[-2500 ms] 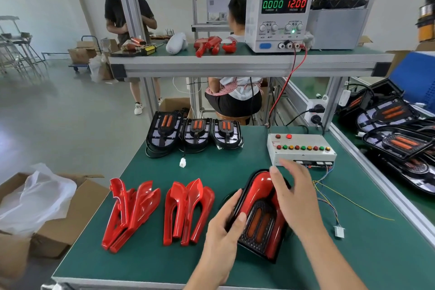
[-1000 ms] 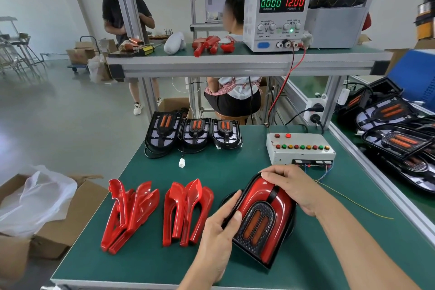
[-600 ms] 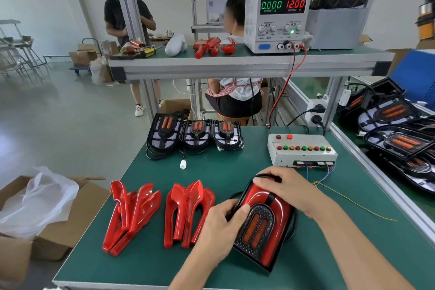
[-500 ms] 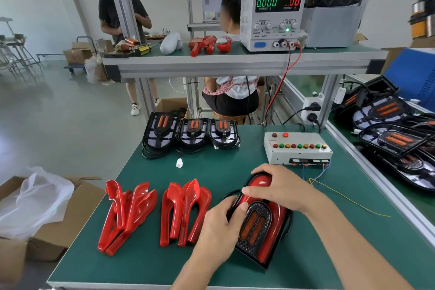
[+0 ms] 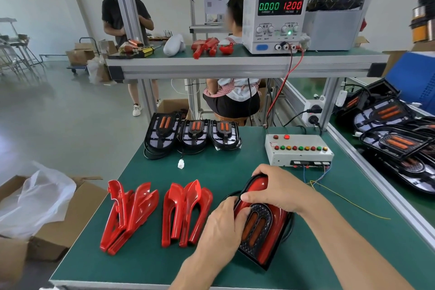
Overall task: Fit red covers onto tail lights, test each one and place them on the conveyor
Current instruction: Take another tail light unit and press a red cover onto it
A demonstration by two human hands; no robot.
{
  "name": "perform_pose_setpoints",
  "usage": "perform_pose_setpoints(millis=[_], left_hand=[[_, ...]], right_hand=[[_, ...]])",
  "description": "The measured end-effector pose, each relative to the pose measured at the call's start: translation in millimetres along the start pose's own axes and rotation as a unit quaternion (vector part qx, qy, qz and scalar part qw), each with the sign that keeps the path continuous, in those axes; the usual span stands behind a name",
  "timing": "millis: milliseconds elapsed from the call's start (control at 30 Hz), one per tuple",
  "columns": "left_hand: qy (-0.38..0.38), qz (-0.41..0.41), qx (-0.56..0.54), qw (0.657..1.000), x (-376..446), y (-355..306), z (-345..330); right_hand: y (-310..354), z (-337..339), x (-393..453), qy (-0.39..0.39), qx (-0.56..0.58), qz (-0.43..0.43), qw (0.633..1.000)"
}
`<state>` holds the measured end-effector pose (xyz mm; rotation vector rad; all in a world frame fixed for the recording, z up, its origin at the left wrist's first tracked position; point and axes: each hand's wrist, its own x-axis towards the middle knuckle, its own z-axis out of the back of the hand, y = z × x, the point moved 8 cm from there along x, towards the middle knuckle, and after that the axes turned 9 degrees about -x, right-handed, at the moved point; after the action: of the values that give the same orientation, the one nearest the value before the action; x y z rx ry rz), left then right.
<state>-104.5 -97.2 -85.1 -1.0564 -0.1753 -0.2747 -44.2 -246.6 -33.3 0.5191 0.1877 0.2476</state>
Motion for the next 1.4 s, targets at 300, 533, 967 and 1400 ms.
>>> perform_pose_setpoints(millis=[300, 533, 967, 1400], left_hand=[[0.009, 0.052, -0.072, 0.996, -5.5, 6.3, -2.4], [0.006, 0.073, -0.091, 0.993, -6.9, 8.6, -3.9], [0.021, 0.088, -0.103, 0.991, -4.9, 13.0, -4.9], [0.013, 0.083, -0.114, 0.99, -3.7, 15.3, -3.9]], right_hand=[[-36.9, -6.3, -8.2, 0.016, 0.293, -0.055, 0.955], [-39.8, -24.0, -8.5, -0.007, 0.4, -0.109, 0.91], [-39.5, -26.3, -2.7, 0.01, 0.43, -0.101, 0.897], [-42.0, -27.4, -2.6, -0.005, 0.417, -0.113, 0.902]])
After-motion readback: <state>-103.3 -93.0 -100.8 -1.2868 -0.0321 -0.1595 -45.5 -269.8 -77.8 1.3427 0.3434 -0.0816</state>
